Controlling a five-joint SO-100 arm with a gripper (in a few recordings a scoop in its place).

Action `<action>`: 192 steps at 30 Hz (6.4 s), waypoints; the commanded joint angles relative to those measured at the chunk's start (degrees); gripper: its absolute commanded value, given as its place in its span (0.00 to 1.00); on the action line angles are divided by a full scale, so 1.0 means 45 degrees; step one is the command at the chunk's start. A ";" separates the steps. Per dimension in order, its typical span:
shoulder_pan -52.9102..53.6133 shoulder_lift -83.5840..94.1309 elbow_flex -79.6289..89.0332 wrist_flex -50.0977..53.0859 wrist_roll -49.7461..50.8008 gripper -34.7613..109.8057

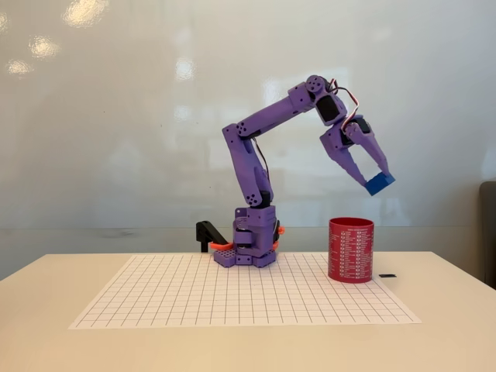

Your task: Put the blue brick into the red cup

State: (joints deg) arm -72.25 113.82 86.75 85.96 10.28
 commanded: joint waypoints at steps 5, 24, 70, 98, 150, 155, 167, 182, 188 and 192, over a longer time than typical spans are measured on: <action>-0.1309 0.0273 -0.1016 0.0781 -0.0234 0.23; 0.0547 0.2305 0.2656 0.1562 -0.1582 0.23; 0.1133 0.2305 0.2832 0.2070 -0.0879 0.24; 1.2148 0.1035 0.3633 -0.6797 -0.0664 0.24; 1.3203 1.6758 1.8008 -0.3496 -0.1426 0.24; 1.3398 1.6758 1.8379 -0.3477 -0.0762 0.24; 1.3926 1.6758 1.8887 -0.3594 -0.0098 0.24; 1.4414 1.6758 1.9199 -0.3711 -0.0156 0.24; 1.4395 1.6758 1.9199 -0.3711 -0.0117 0.24; 1.4395 1.6758 1.9199 -0.3711 -0.0117 0.24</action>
State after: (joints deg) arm -7.03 189.14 173.76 69.70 9.23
